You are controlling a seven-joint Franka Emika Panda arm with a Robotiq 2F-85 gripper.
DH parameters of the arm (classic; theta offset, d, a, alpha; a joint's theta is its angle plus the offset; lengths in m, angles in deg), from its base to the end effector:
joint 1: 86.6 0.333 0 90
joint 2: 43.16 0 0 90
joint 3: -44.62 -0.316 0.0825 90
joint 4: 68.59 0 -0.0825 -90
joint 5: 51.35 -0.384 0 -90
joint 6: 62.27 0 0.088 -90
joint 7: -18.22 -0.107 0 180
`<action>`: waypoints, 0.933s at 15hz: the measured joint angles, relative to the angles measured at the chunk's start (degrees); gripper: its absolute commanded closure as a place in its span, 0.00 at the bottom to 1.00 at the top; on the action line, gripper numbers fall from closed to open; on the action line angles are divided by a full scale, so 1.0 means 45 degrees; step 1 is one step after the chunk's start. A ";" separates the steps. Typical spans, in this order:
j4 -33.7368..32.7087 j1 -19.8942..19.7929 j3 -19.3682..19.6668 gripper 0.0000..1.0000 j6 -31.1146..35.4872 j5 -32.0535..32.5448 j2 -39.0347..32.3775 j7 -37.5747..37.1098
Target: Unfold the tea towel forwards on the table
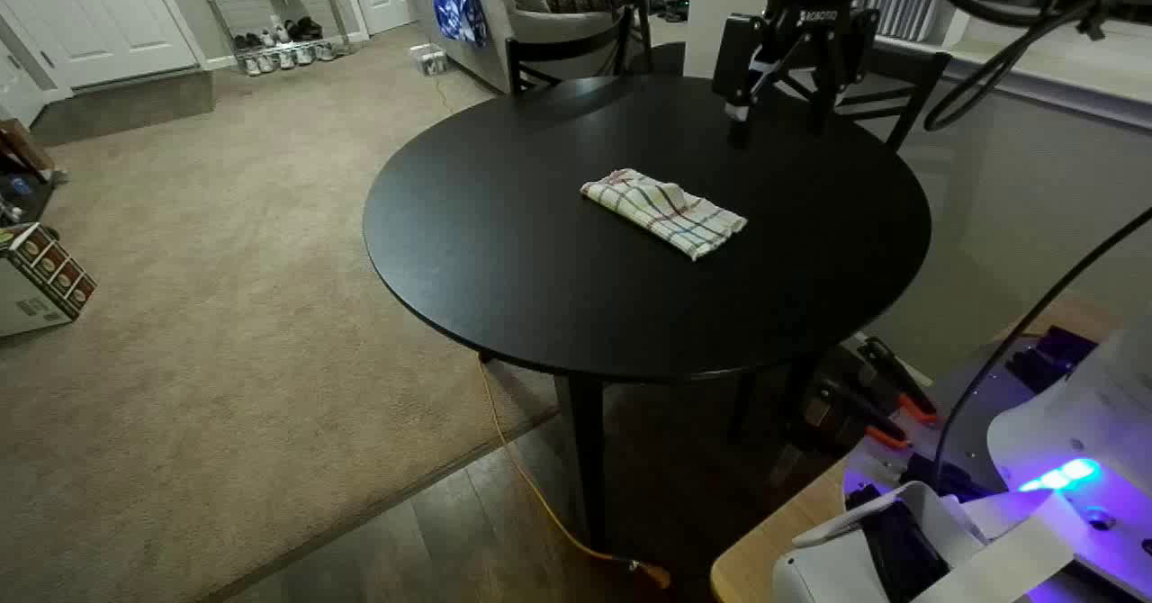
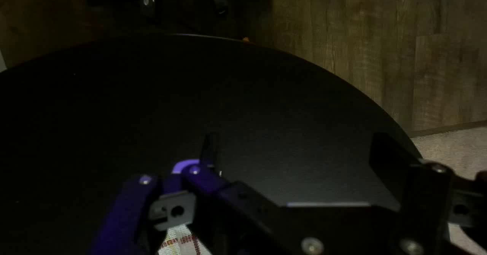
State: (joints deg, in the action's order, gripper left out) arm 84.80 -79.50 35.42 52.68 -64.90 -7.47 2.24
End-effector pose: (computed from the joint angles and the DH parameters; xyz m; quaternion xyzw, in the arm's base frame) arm 0.3284 0.1084 0.4189 -0.9958 0.0659 0.0391 0.0506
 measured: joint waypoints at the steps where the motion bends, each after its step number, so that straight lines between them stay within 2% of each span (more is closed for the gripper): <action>1: 0.0000 0.0000 0.0000 0.00 0.0000 0.0000 0.0000 0.0000; 9: 0.0000 -0.0005 -0.0005 0.00 0.0179 0.0000 -0.0059 0.0000; 11: -0.0003 -0.0057 -0.0001 0.00 0.1182 0.0005 -0.0481 0.0001; 14: -0.0069 -0.0225 0.0141 0.00 0.3845 0.0008 -0.1939 0.0223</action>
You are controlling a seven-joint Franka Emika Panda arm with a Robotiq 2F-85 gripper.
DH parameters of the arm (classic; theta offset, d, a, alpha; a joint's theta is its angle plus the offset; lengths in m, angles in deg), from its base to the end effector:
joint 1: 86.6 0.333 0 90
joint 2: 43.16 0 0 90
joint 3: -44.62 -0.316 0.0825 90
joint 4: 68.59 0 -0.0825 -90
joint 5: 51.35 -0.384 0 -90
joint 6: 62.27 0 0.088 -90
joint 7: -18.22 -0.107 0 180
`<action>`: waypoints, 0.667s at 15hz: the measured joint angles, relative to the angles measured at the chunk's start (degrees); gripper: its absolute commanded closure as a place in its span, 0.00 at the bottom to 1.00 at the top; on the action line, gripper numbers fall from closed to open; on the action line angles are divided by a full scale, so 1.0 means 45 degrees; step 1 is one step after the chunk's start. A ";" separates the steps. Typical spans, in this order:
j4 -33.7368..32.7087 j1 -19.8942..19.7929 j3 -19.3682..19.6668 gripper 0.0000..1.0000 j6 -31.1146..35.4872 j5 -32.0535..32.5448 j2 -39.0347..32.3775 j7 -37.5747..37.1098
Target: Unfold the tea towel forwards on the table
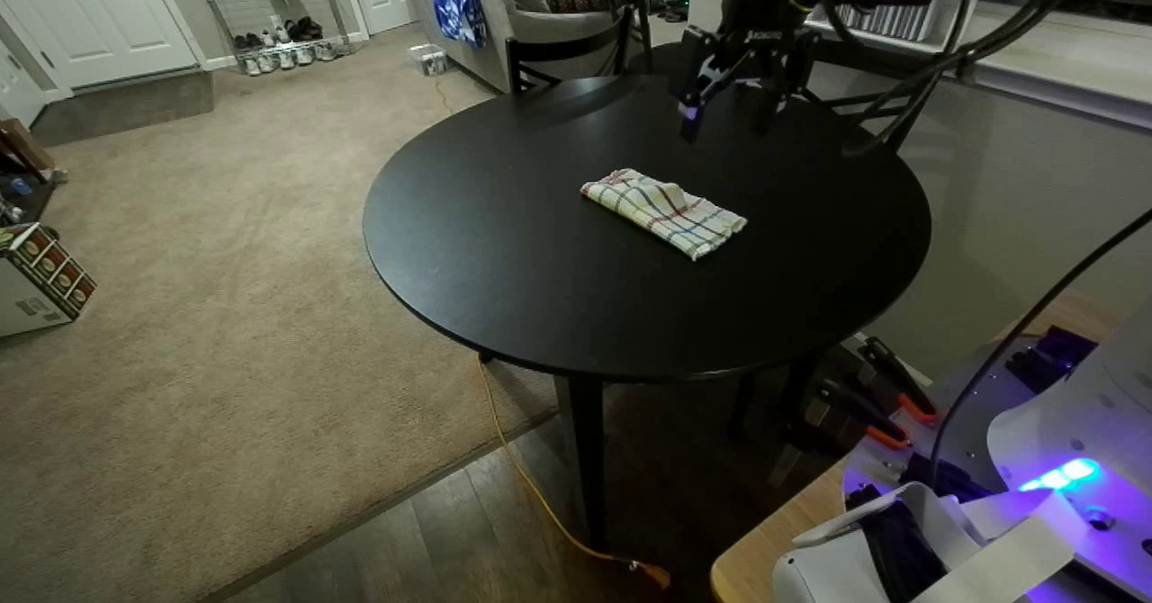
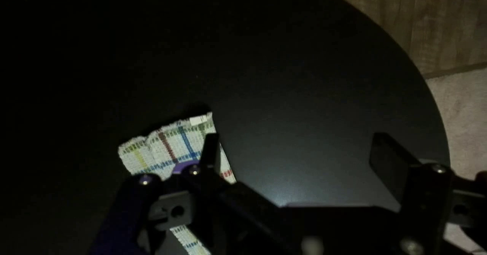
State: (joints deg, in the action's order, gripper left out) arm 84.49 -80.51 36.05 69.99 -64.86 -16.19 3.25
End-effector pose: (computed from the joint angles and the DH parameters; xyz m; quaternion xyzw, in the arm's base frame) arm 0.3754 0.1008 0.3937 -0.9934 0.0834 -0.0376 0.0689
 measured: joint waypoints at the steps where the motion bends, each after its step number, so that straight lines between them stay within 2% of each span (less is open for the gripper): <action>1: -0.0081 -0.0013 0.0098 0.00 0.0899 0.0007 -0.0606 0.0162; 4: -0.0725 -0.0013 0.0390 0.00 0.2837 0.0043 -0.2529 0.0618; 10: -0.2611 -0.0014 0.0814 0.00 0.4421 0.0104 -0.5664 0.1474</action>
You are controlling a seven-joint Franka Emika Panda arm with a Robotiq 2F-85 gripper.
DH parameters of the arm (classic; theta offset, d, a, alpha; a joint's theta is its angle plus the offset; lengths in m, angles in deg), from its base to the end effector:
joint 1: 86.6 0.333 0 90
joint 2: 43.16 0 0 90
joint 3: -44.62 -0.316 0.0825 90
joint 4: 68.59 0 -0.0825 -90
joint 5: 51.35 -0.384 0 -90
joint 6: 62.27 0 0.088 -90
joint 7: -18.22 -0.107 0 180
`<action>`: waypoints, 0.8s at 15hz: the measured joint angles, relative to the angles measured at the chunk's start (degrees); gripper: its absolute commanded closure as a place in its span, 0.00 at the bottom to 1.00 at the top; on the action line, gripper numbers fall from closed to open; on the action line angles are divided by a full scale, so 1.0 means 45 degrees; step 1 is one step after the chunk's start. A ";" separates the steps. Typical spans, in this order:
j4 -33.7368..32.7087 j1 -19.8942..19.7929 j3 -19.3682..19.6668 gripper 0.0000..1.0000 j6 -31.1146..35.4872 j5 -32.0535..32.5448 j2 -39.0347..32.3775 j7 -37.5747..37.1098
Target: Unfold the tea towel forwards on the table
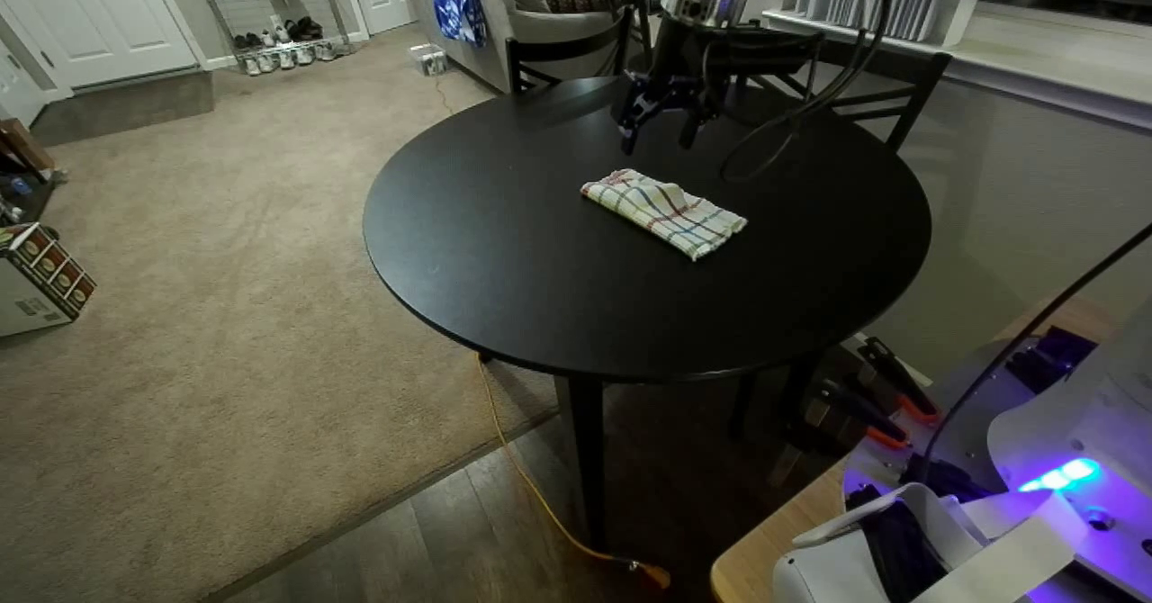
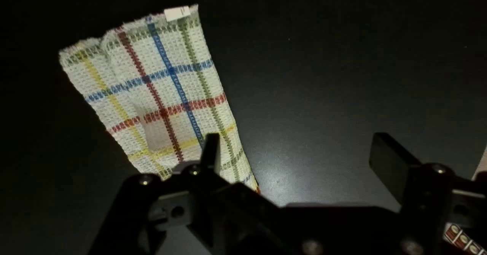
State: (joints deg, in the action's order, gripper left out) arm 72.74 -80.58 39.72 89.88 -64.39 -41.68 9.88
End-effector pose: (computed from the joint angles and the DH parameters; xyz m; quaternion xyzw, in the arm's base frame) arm 0.4855 0.0872 0.3244 -0.9898 0.0718 -0.0946 0.0793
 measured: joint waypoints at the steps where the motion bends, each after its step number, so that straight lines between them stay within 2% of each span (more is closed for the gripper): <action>1: -0.0335 -0.0012 0.0093 0.00 0.0212 0.0000 -0.0424 0.0176; 7: -0.2056 -0.0627 0.0819 0.00 0.0507 0.0917 -0.2159 0.0415; 8: -0.2242 -0.0811 0.0837 0.00 0.0455 0.0728 -0.2321 0.0603; 10: -0.2464 -0.1179 0.0497 0.00 -0.0009 -0.0914 -0.2426 0.1948; 12: -0.2565 -0.1274 0.0280 0.00 -0.0201 -0.1299 -0.2422 0.2217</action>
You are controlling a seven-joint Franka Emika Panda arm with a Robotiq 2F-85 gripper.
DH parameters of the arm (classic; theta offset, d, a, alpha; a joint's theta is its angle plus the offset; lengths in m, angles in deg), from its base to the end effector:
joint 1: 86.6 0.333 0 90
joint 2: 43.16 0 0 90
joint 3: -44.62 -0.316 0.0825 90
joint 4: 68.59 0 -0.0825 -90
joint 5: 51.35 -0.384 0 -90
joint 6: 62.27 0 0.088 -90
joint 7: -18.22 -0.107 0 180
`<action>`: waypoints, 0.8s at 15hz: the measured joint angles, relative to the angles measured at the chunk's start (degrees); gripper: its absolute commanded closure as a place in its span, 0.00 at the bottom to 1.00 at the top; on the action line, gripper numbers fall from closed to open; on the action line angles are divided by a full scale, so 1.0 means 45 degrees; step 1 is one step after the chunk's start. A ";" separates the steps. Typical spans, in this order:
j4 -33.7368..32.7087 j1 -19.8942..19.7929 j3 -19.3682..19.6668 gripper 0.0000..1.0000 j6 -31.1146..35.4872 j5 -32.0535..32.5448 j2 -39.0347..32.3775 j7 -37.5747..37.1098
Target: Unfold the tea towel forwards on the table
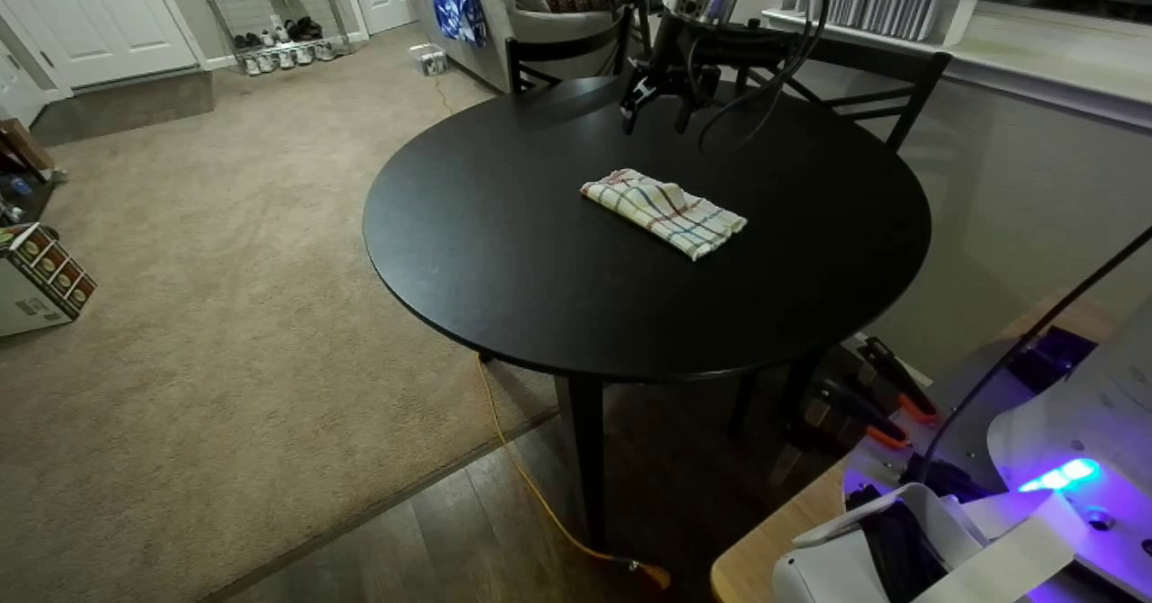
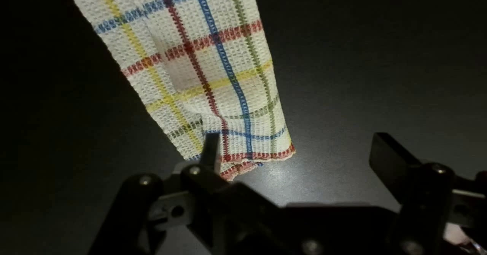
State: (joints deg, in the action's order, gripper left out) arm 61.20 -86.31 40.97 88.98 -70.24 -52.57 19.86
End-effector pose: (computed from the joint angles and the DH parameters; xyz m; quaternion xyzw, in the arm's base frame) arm 0.5531 0.0295 0.3074 -0.9859 0.0879 -0.1010 0.1007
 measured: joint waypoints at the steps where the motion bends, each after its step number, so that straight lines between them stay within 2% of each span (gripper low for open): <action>1: -0.0007 -0.0001 -0.0047 0.00 -0.0006 -0.0009 0.0000 0.0000; 12: -0.0167 -0.0006 -0.0052 0.00 0.0214 0.0000 -0.0247 0.0000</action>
State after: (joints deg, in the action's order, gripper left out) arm 60.44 -86.33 40.74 89.94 -70.24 -53.69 19.86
